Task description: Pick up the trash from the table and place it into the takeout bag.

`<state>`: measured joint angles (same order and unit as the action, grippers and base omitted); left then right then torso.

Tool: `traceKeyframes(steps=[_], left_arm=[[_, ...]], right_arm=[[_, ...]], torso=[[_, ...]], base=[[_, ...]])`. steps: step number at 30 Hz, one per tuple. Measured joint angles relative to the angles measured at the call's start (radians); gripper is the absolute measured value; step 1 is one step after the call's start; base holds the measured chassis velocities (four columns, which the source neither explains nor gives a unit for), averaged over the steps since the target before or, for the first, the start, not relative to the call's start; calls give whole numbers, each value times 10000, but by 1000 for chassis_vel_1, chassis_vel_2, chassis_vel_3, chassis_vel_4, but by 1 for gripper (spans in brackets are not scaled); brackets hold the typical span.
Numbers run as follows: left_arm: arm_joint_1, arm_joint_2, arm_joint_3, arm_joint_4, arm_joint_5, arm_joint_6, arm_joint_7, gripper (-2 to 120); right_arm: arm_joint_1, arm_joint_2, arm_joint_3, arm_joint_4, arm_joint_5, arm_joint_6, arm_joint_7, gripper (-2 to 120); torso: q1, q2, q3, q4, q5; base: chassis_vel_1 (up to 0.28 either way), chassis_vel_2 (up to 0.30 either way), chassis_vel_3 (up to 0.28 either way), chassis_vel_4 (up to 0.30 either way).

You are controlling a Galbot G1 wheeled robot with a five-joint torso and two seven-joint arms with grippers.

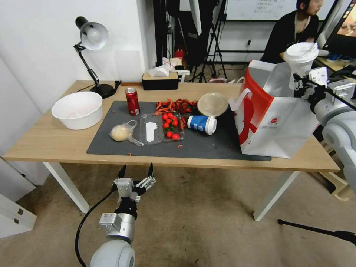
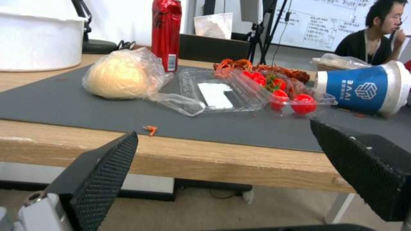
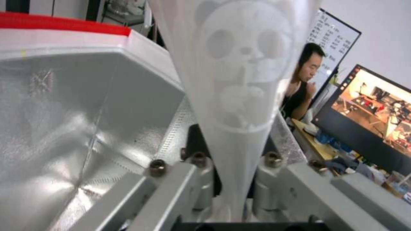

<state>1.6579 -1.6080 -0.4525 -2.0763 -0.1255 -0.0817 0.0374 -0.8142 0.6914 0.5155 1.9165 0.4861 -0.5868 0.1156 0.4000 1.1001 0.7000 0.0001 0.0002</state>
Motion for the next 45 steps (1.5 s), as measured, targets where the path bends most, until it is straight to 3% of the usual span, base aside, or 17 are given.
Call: traceKeyframes(steps=[3, 5, 6, 11, 14, 19, 22, 26, 38, 41, 43, 45], left_arm=[[3, 0, 2, 0, -3, -12, 3, 100], [3, 0, 3, 0, -5, -21, 3, 100], [2, 0, 9, 1, -7, -41, 3, 100], [0, 0, 28, 6, -8, -51, 6, 100], [-23, 0, 51, 9, -8, -52, 14, 100], [-26, 0, 79, 15, -8, -52, 22, 100], [-29, 0, 83, 31, -7, -53, 25, 100], [-33, 0, 84, 50, -7, -70, 28, 100], [-76, 0, 92, 83, -7, -78, 38, 100], [-92, 0, 92, 92, -7, -78, 43, 100], [-116, 0, 82, 93, -8, -78, 56, 100], [-119, 0, 76, 93, -12, -78, 57, 100]], right_arm=[[30, -178, -28, 3, -96, -79, -182, 24], [61, -236, -37, 5, -97, -108, -203, 27], [109, -318, -43, 10, -97, -139, -222, 36], [160, -429, -41, 49, -70, -160, -223, 48], [204, -543, 2, 108, -43, -224, -247, 64], [198, -640, 69, 139, -42, -307, -417, 76], [129, -744, 111, 119, -194, -355, -571, 92], [46, -791, 171, 103, -323, -358, -687, 99], [9, -814, 298, 99, -319, -242, -653, 100], [5, -768, 348, 147, 168, 183, -401, 100], [-289, -501, 533, 632, 2213, 1371, 322, 100], [-469, -408, 604, 790, 2714, 1678, 436, 100]], torso=[[0, 0, 0, -1, 0], [0, 0, 0, -1, -1], [0, 0, 0, 0, -1], [0, 0, 0, 0, -1], [0, -1, 0, 0, -2], [0, -1, 0, -1, -2], [0, -1, 0, 0, -2], [0, -1, 0, -1, -1], [-1, -1, 0, 0, -1], [0, -1, 0, -2, -1], [0, -1, 0, 1, -3], [0, -1, 0, 1, -3]], base=[[0, 0, 0, 0], [0, 0, 0, 0], [0, 0, 0, 0], [0, 0, 0, 0], [0, 0, 0, 0], [0, 0, 0, 0], [0, 0, 0, 0], [0, 0, 0, 0], [0, 0, 0, 0], [0, 0, 0, 0], [0, 0, 0, 0], [0, 0, 0, 0]])
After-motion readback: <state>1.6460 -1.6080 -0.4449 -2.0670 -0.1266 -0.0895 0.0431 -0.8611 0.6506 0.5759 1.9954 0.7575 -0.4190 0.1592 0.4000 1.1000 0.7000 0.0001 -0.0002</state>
